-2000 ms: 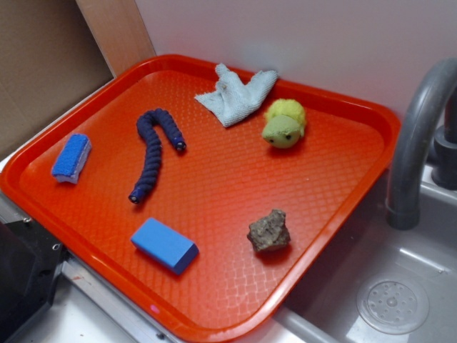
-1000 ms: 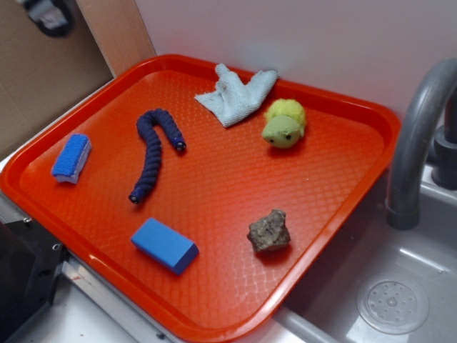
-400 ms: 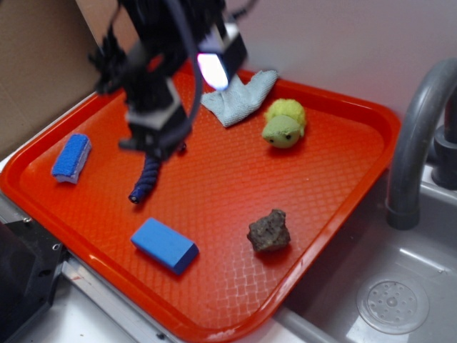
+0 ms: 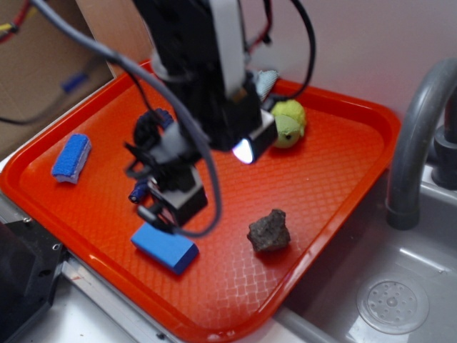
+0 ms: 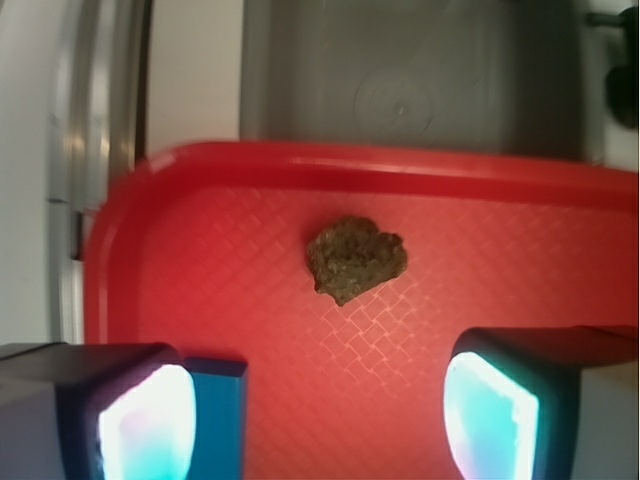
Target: Grab the rock.
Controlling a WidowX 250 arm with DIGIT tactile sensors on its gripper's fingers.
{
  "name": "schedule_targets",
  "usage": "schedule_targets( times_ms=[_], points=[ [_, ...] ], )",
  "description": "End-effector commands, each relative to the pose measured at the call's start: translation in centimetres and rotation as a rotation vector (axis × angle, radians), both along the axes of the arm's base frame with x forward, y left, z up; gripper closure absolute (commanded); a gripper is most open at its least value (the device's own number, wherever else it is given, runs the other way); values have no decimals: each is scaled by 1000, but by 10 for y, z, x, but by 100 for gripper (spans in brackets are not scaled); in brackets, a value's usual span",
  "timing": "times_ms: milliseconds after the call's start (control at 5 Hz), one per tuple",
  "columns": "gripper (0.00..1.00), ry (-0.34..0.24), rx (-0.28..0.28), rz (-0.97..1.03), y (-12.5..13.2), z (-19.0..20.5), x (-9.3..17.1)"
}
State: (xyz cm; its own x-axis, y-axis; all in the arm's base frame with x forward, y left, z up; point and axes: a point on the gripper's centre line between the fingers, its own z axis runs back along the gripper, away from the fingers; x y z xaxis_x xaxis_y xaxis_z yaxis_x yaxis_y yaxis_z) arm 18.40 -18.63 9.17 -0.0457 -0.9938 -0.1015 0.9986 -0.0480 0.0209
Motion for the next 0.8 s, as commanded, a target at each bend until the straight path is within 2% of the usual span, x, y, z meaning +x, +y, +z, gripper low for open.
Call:
schedule_targets(
  times_ms=[0,200,600],
  points=[
    [0,-41,-100,51,-18,-16,-5],
    [0,-26,-93,46,-23,-25,1],
    [0,60,-82,23,-25,-44,1]
  ],
)
